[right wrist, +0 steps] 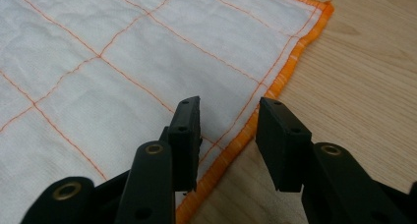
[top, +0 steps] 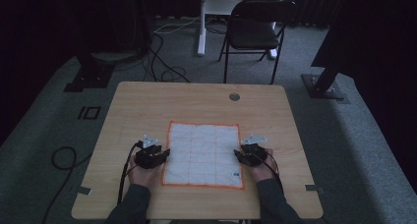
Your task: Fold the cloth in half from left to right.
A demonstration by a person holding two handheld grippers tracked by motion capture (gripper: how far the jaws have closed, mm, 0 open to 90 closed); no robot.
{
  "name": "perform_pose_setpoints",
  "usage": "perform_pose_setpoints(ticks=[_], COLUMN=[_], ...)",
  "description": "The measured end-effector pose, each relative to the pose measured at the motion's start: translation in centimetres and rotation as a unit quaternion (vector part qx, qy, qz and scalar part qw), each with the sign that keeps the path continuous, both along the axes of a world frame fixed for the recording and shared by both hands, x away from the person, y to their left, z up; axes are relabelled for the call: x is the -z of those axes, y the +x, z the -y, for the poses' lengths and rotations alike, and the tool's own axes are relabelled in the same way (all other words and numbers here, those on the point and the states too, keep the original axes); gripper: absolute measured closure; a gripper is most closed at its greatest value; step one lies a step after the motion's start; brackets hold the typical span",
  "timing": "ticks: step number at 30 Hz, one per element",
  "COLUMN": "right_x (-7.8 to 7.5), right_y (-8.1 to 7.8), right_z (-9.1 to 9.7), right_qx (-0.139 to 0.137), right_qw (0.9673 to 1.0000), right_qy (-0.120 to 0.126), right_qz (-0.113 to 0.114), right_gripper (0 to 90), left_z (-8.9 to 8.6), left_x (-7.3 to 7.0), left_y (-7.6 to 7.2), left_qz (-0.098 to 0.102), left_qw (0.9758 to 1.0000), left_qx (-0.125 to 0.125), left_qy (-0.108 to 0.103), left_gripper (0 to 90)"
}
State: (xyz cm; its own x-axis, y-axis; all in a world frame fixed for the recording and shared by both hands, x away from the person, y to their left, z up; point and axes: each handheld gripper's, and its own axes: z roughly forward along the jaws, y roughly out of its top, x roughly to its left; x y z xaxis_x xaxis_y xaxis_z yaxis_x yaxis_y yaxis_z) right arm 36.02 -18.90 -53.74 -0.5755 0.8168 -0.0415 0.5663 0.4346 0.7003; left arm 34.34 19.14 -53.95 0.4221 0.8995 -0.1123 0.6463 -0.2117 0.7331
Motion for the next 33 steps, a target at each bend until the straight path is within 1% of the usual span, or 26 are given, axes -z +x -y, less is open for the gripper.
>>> perform_pose_setpoints(ticks=[1, 7, 9, 11, 14, 16, 18, 20, 23, 26, 30, 33], right_x=[0.0, 0.0, 0.0, 0.1, 0.1, 0.1, 0.1, 0.1, 0.1, 0.0, -0.1, -0.2], right_y=[0.0, 0.0, 0.0, 0.0, -0.1, -0.1, -0.1, -0.1, -0.1, -0.2, -0.3, -0.4], right_z=[0.0, 0.1, 0.1, 0.1, 0.0, 0.0, 0.0, 0.1, 0.1, 0.2, 0.2, 0.2], right_qx=[0.000, 0.001, 0.001, 0.002, 0.002, 0.002, 0.002, 0.001, 0.000, 0.000, -0.001, 0.000], right_qw=[1.0000, 1.0000, 1.0000, 1.0000, 1.0000, 1.0000, 1.0000, 1.0000, 1.0000, 1.0000, 0.9999, 0.9999], right_qy=[0.000, 0.002, 0.004, 0.003, 0.003, 0.003, 0.003, 0.004, 0.005, 0.007, 0.010, 0.010], right_qz=[0.000, -0.001, -0.001, -0.001, 0.000, 0.001, 0.001, 0.000, -0.001, -0.001, 0.004, 0.004], right_gripper=[61.0, 60.7, 60.6, 60.6, 60.4, 60.3, 60.0, 59.6, 59.2, 58.8, 58.6, 58.5], left_z=[0.1, 0.4, 0.6, 1.0, 1.7, 1.8, 1.8, 1.9, 1.5, 1.0, 0.1, -0.4], left_x=[0.1, 0.4, 0.4, 0.4, 0.3, 0.2, 0.2, 0.2, 0.2, 0.2, 0.1, 0.0], left_y=[0.1, 0.2, 0.2, 0.1, 0.1, 0.2, 0.3, 0.2, 0.3, 0.0, -0.2, -0.2], left_qz=[-0.001, 0.007, 0.009, 0.012, 0.011, 0.004, -0.003, -0.003, -0.010, -0.012, -0.012, -0.012], left_qw=[1.0000, 1.0000, 0.9999, 0.9999, 0.9998, 0.9999, 1.0000, 0.9999, 0.9999, 0.9999, 0.9999, 0.9999], left_qx=[0.001, 0.004, 0.002, 0.001, 0.000, 0.003, 0.007, 0.009, 0.004, 0.001, -0.006, -0.012], left_qy=[0.001, -0.005, -0.004, 0.001, 0.018, 0.014, 0.005, 0.006, -0.006, -0.009, -0.004, 0.004], left_gripper=[56.4, 55.1, 55.2, 55.9, 63.7, 71.7, 85.5, 86.4, 87.9, 88.0, 88.0, 88.0])
